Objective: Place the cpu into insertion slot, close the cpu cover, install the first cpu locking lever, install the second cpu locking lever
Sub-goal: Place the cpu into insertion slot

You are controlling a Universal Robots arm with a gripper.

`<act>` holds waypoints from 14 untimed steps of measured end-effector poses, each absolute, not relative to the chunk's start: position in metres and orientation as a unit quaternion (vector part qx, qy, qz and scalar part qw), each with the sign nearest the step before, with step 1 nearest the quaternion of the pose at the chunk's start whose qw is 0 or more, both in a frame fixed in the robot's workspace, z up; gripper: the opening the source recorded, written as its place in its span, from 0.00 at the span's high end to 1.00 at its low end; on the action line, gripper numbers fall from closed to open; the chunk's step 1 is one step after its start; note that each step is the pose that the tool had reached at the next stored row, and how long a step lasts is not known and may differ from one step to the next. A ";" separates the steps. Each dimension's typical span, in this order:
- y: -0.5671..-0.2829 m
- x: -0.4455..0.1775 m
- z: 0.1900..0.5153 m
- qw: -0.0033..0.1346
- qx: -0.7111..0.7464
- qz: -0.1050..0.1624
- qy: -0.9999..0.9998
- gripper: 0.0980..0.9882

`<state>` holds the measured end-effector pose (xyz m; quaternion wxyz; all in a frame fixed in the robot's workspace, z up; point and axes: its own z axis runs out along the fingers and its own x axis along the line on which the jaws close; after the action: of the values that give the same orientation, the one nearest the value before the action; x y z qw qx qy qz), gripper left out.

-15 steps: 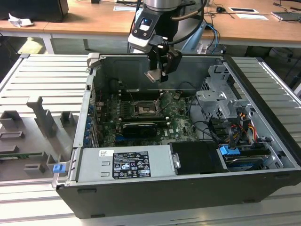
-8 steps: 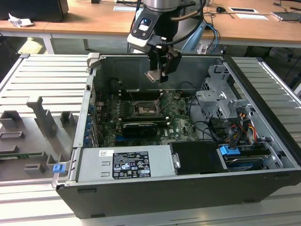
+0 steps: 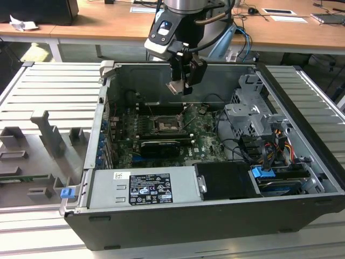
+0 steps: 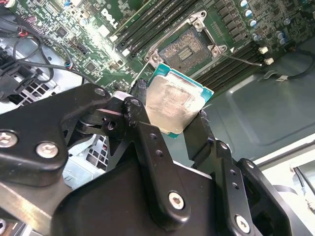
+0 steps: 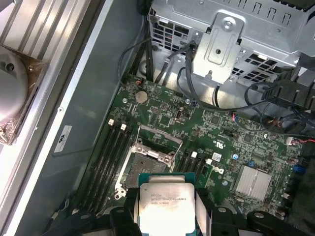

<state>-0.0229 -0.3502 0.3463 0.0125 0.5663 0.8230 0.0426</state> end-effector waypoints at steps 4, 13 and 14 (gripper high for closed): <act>-0.350 -0.023 0.346 0.013 0.574 0.042 0.818 0.50; -0.350 -0.023 0.345 0.014 0.587 0.042 0.808 0.50; -0.350 -0.023 0.344 0.014 0.588 0.042 0.808 0.50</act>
<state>-0.0229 -0.3502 0.3445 0.0136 0.5880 0.8076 0.0422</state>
